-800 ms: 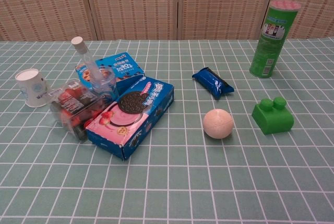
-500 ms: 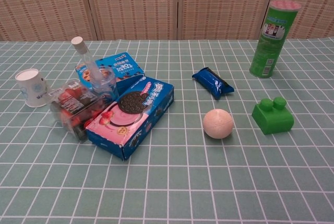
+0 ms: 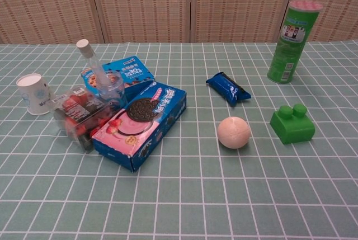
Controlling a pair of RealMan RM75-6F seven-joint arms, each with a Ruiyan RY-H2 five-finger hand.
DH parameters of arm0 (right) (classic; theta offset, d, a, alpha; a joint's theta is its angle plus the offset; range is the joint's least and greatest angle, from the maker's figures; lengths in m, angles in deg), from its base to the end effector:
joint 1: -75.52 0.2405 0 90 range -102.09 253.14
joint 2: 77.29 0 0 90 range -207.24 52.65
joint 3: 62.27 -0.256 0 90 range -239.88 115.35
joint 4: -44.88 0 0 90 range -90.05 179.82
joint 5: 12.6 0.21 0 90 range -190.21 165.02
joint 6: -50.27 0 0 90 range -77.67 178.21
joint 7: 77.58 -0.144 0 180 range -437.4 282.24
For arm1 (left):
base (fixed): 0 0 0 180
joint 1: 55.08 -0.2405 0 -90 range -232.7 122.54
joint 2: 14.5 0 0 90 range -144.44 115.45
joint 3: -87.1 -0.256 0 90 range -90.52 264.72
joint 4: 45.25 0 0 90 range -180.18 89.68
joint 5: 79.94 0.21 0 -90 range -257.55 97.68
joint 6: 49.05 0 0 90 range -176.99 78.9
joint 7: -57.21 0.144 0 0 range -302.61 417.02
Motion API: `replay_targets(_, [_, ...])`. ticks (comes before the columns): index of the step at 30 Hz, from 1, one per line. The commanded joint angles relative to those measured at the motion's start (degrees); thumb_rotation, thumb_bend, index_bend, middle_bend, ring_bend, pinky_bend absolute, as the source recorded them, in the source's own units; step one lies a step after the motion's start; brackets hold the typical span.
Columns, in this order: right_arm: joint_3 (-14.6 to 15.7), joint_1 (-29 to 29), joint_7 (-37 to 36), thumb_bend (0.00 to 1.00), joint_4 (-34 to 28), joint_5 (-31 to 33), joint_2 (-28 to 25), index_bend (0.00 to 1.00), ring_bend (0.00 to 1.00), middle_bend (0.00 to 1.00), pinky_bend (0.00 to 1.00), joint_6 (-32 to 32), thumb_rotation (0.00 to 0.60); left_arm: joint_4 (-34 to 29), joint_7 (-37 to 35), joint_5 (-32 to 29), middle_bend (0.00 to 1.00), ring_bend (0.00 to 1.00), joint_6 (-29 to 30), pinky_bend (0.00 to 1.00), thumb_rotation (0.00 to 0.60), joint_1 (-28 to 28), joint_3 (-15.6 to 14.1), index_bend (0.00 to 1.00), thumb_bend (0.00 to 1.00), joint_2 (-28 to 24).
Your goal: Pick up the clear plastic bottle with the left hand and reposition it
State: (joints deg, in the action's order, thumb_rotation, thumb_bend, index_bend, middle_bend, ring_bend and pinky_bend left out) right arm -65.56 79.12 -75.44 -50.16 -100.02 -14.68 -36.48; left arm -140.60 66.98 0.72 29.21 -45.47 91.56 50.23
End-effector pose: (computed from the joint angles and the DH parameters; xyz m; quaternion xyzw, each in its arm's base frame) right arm -0.3019 -0.1752 0.1666 0.5944 -0.3727 0.3941 0.5937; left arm -0.2987 0.2102 0.1430 -0.6253 -0.3785 -0.3415 0.5908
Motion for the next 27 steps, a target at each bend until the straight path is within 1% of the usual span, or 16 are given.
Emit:
replay_targets(1, [-0.2, -0.1, -0.4, 0.47, -0.1, 0.0, -0.2, 0.20, 0.13, 0.16, 0.35, -0.3, 0.600, -1.0, 0.8, -2.5, 0.93, 0.99, -3.0, 1.00, 0.600, 2.2, 1.6, 0.33, 0.11, 0.4])
replay_targets(4, [-0.3, -0.3, -1.1, 0.47, -0.2, 0.2, -0.6, 0.20, 0.13, 0.16, 0.35, -0.5, 0.600, -1.5, 0.3, -4.8, 0.98, 1.00, -6.3, 1.00, 0.600, 4.3, 2.7, 0.33, 0.09, 0.5])
replay_targets(6, [-0.3, -0.4, -1.6, 0.47, -0.2, 0.1, -0.9, 0.20, 0.13, 0.16, 0.35, -0.7, 0.600, -1.8, -0.7, -6.0, 0.99, 1.00, -8.4, 1.00, 0.600, 5.6, 3.3, 0.32, 0.09, 0.5])
replay_targets(9, [-0.3, -0.5, -2.4, 0.47, -0.3, -0.1, -1.1, 0.20, 0.13, 0.16, 0.35, -0.9, 0.600, -2.2, -3.0, -7.5, 1.00, 1.00, -11.2, 1.00, 0.600, 7.3, 4.3, 0.32, 0.09, 0.6])
replay_targets(14, [-0.2, -0.5, -3.3, 0.47, -0.2, -0.4, -1.5, 0.20, 0.13, 0.16, 0.35, -0.8, 0.600, -2.6, -4.5, -10.7, 1.00, 1.00, -15.2, 1.00, 0.600, 10.4, 6.1, 0.32, 0.09, 1.1])
replay_targets(22, [-0.2, -0.4, -4.1, 0.47, 0.0, -0.3, -1.6, 0.21, 0.13, 0.17, 0.35, -0.4, 0.600, -1.8, -2.2, -15.5, 1.00, 1.00, -18.0, 1.00, 0.600, 14.5, 8.2, 0.33, 0.08, 3.3])
replay_targets(27, [-0.3, -0.2, -4.4, 0.47, 0.1, -0.2, -1.7, 0.21, 0.13, 0.17, 0.35, 0.1, 0.600, -2.0, -3.5, -17.2, 1.00, 1.00, -18.3, 1.00, 0.600, 16.2, 9.4, 0.33, 0.09, 5.3])
